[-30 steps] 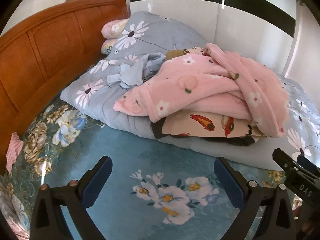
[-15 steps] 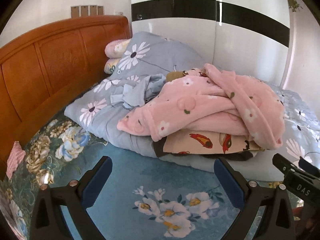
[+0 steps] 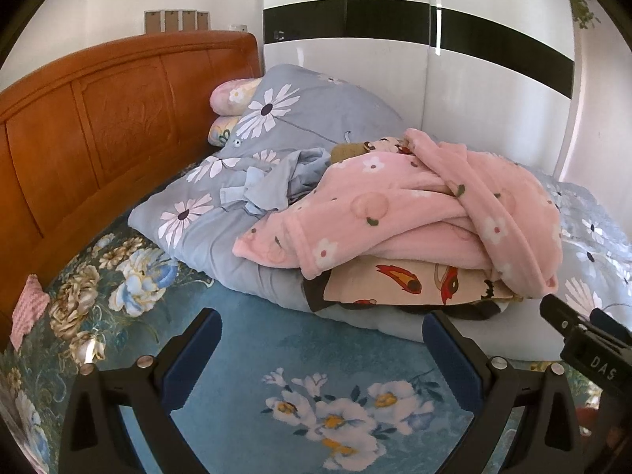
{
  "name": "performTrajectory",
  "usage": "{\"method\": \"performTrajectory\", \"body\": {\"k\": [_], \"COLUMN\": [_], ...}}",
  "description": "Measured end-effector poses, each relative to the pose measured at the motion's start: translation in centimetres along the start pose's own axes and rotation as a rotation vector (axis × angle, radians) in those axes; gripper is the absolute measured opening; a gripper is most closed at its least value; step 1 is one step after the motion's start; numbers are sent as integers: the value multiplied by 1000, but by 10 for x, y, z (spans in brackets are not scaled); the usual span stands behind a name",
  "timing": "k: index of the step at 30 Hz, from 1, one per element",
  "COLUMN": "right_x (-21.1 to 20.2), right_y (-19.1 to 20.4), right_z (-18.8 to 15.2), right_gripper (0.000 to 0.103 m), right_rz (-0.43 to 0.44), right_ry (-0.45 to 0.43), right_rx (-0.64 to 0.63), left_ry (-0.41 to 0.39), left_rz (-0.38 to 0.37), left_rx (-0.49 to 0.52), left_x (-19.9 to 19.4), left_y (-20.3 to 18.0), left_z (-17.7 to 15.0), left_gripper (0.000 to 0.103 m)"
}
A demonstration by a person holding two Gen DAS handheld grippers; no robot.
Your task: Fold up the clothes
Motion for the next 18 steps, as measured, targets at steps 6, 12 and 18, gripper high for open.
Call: {"method": "performTrajectory", "body": {"k": [6, 12, 18], "right_x": [3, 7, 9], "right_y": [9, 17, 20], "right_z": [-4, -10, -12], "right_gripper": [103, 103, 103], "right_rz": [37, 47, 51], "right_ry": [19, 52, 64], "right_rx": [-11, -37, -57], "left_ry": [16, 30, 59], "left_rz": [5, 21, 9], "left_rx": [-34, -60, -109], "left_x": [3, 6, 10], "left_y": [7, 8, 10], "left_z": [-3, -6, -10], "left_gripper": [103, 103, 103]}}
Point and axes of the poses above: each gripper's, at about its wrist camera, not at the fingertips, and x roughly the way its jaws point, y to its left, z to its top, the point moved 1 cm from there along x, roughly the way its jaws point, and after that the axes turned 8 degrees about -y, right-handed, at the moved point
